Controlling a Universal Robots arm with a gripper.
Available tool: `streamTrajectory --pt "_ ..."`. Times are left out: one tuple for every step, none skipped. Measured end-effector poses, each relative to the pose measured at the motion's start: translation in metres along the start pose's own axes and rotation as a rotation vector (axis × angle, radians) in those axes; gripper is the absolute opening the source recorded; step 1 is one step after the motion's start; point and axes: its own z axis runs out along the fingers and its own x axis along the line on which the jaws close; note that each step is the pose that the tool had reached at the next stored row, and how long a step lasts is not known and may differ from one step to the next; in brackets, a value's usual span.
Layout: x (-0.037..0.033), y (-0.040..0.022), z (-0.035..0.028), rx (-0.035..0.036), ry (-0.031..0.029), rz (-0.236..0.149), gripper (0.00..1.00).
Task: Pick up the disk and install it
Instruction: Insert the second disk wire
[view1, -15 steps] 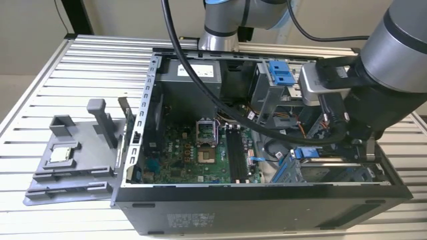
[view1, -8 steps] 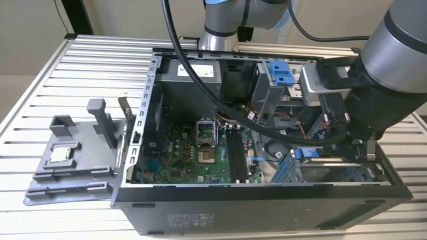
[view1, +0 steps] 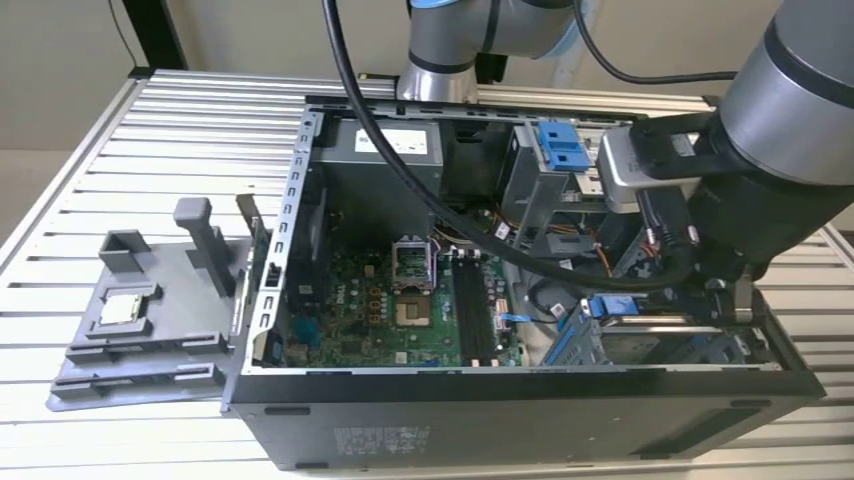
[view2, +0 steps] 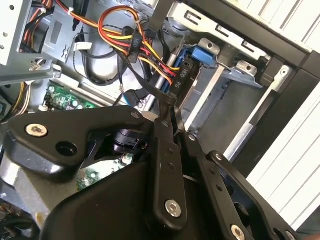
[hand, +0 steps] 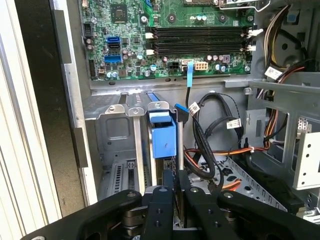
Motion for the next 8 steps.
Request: streamTrajectory --pt "0.0001 0.0006 0.0000 0.0029 0.0029 -0.001 0.00" --pt "0.0001 0.0011 0.0000 0.0032 0.0044 -0.002 0.00" --pt "0.0001 0.0018 -0.0001 0.0034 0.0060 -0.002 0.00" --pt "0.0002 0.0027 -0.0004 0.0035 0.0075 -0.003 0.00" --pt "0.0003 0.0039 -0.0006 0.0037 0.0079 -0.003 0.00" --pt "0.0004 0.0050 -0.0008 0.0039 0.0083 -0.003 0.00" --pt "0.0005 0.0063 -0.0012 0.0042 0.0088 -0.003 0.00" --pt "0.0006 0.0074 -0.0013 0.0045 0.0085 -0.003 0.00"
